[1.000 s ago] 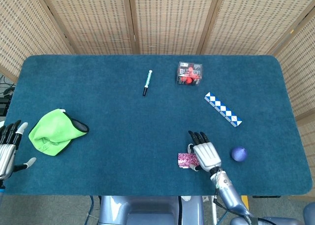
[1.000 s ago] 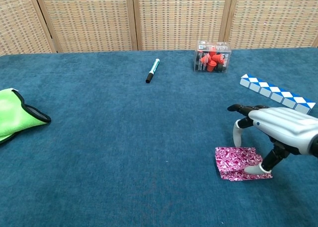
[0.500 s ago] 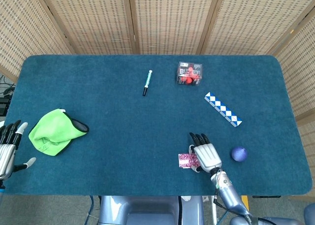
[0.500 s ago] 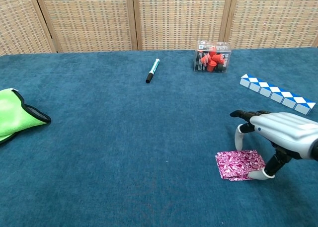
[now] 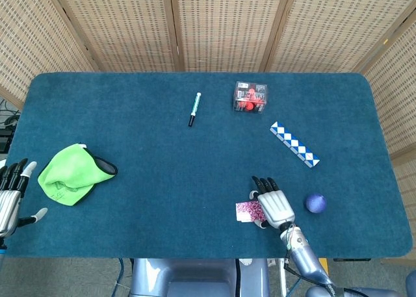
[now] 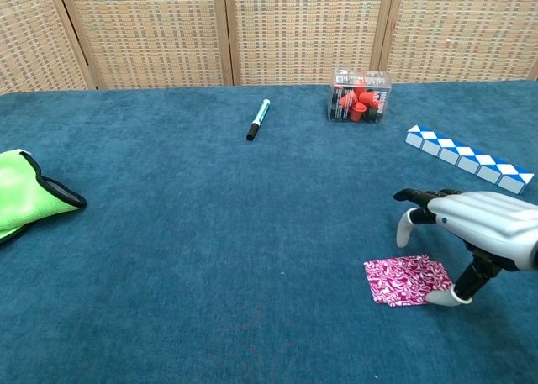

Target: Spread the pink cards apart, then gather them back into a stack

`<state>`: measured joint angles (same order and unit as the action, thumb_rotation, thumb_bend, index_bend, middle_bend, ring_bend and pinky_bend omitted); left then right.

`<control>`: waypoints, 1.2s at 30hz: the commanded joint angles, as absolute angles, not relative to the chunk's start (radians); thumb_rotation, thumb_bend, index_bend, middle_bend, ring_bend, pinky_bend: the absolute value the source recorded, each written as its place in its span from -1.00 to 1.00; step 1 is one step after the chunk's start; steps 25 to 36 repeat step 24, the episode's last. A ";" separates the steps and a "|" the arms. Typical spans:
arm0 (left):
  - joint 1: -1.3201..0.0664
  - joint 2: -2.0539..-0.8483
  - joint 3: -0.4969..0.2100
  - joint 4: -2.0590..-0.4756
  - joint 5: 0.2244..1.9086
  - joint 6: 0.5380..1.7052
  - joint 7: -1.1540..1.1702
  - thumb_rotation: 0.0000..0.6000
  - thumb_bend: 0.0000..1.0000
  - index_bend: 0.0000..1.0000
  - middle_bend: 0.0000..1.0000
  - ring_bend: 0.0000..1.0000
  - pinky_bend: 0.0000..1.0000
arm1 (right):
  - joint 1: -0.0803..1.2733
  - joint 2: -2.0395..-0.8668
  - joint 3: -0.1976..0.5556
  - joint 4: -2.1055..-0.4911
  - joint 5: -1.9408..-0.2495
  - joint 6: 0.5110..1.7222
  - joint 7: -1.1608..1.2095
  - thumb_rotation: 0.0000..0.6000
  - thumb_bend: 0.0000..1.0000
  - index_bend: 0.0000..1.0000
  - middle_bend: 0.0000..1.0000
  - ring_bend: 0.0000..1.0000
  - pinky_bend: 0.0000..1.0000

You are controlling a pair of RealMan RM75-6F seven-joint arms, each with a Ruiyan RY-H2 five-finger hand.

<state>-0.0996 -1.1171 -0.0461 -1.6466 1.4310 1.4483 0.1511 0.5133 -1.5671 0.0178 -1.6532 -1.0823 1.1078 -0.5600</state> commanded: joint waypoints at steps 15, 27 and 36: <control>-0.101 -1.119 -0.050 -1.638 1.430 1.449 0.132 1.00 -1.00 -1.00 -1.00 -1.00 -1.00 | 0.362 -1.334 -0.024 -1.496 -1.557 1.452 -0.079 1.00 -0.78 -0.78 -1.00 -1.00 -1.00; -0.094 -1.122 -0.046 -1.636 1.443 1.465 0.130 1.00 -1.00 -1.00 -1.00 -1.00 -1.00 | 0.228 -1.342 -0.003 -1.292 -1.558 1.640 0.131 1.00 -1.00 -0.86 -1.00 -1.00 -1.00; -0.094 -1.122 -0.046 -1.636 1.443 1.465 0.130 1.00 -1.00 -1.00 -1.00 -1.00 -1.00 | 0.228 -1.342 -0.003 -1.292 -1.558 1.640 0.131 1.00 -1.00 -0.86 -1.00 -1.00 -1.00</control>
